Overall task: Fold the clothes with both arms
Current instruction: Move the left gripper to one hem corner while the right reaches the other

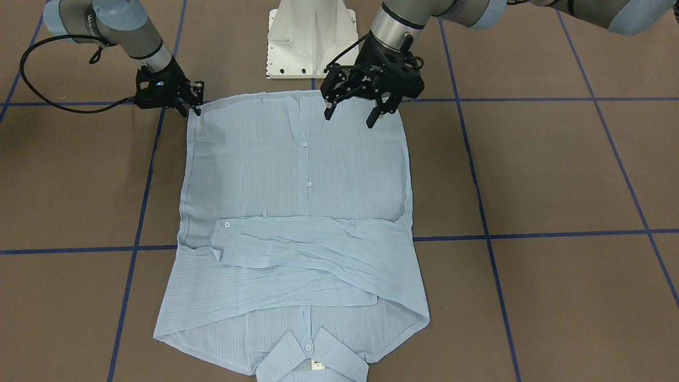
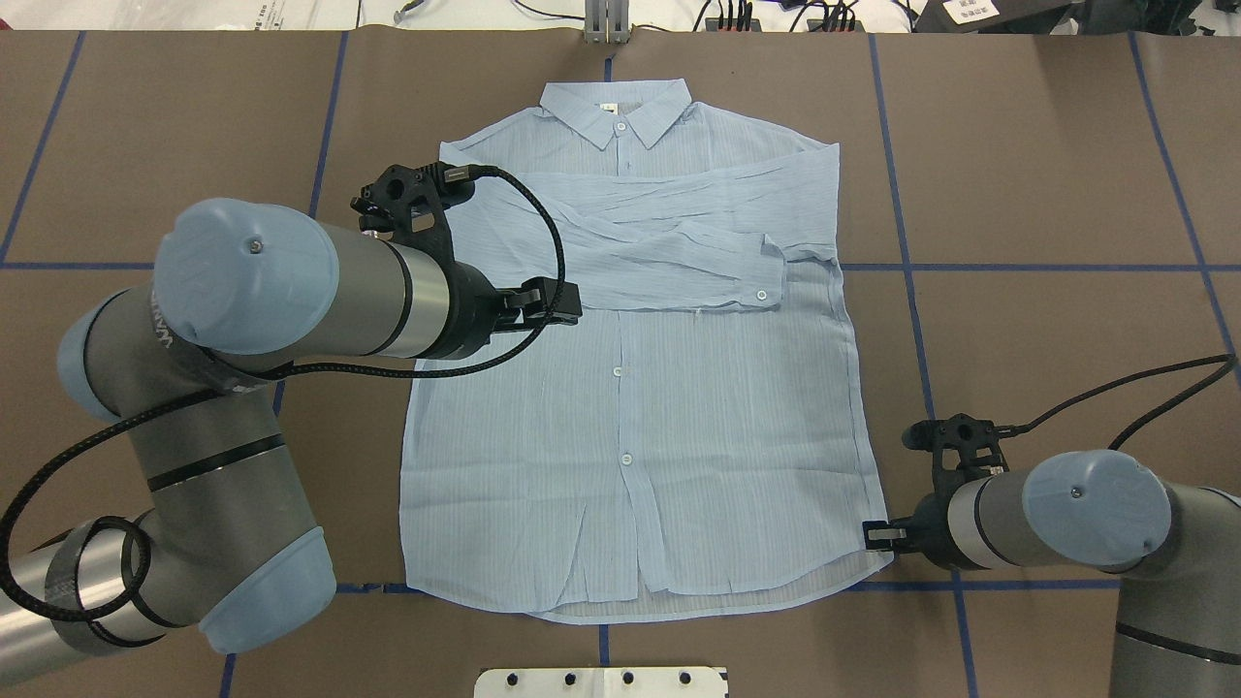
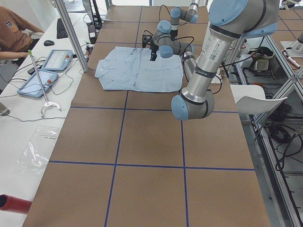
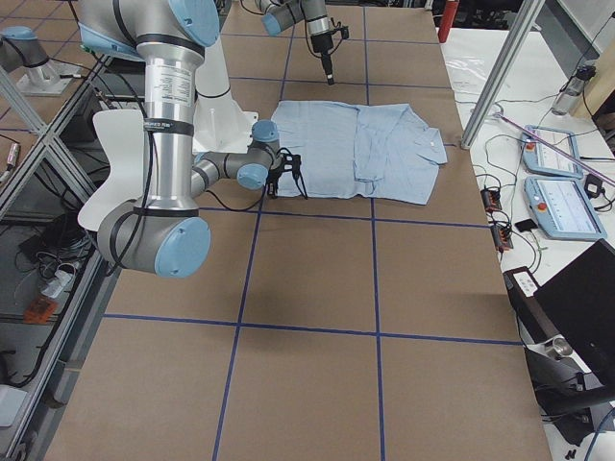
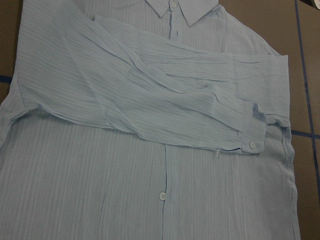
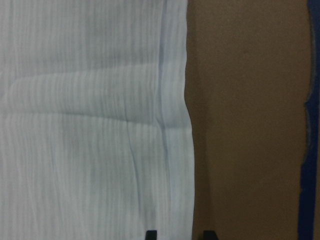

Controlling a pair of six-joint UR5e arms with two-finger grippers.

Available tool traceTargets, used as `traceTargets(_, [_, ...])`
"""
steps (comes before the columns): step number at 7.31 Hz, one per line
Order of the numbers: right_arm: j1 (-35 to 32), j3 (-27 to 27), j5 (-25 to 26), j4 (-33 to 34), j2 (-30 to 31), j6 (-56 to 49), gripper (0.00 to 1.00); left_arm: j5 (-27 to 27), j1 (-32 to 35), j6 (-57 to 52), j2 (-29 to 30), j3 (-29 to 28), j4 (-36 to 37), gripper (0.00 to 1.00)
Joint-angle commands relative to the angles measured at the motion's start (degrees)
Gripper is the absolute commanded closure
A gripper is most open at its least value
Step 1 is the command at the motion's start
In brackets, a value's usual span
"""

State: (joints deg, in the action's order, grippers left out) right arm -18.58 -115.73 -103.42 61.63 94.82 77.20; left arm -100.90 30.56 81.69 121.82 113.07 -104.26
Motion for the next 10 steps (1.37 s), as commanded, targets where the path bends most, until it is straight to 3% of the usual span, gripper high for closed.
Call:
traceTargets(1, [-0.75,0.07,-0.46,2.07,0.02,-0.03,0.55,0.0,-0.06,0.49,-0.01,1.61,0.28,0.0])
traceTargets(3, [-0.58,0.33,-0.46,2.44,-0.16,-0.3,0.55,0.0,-0.06,0.49,-0.01,2.07,0.37,0.0])
traceTargets(5, [-0.58,0.33,-0.46,2.44,-0.59,-0.3,0.65,0.0,0.03,0.31,-0.1,1.98,0.37,0.0])
traceTargets(7, [-0.58,0.42,-0.64,3.05,-1.38,-0.3,0.66,0.0,0.03,0.23,-0.1,1.98,0.37,0.0])
traceTargets(9, [-0.49,0.42,-0.73,7.6,-4.19,-0.3,0.65,0.09,0.03,0.14,-0.1,1.98,0.37,0.0])
traceTargets(10, [-0.67,0.42,-0.82,7.89,-4.11,-0.38,0.7,0.0,0.03,0.22,-0.1,1.98,0.37,0.0])
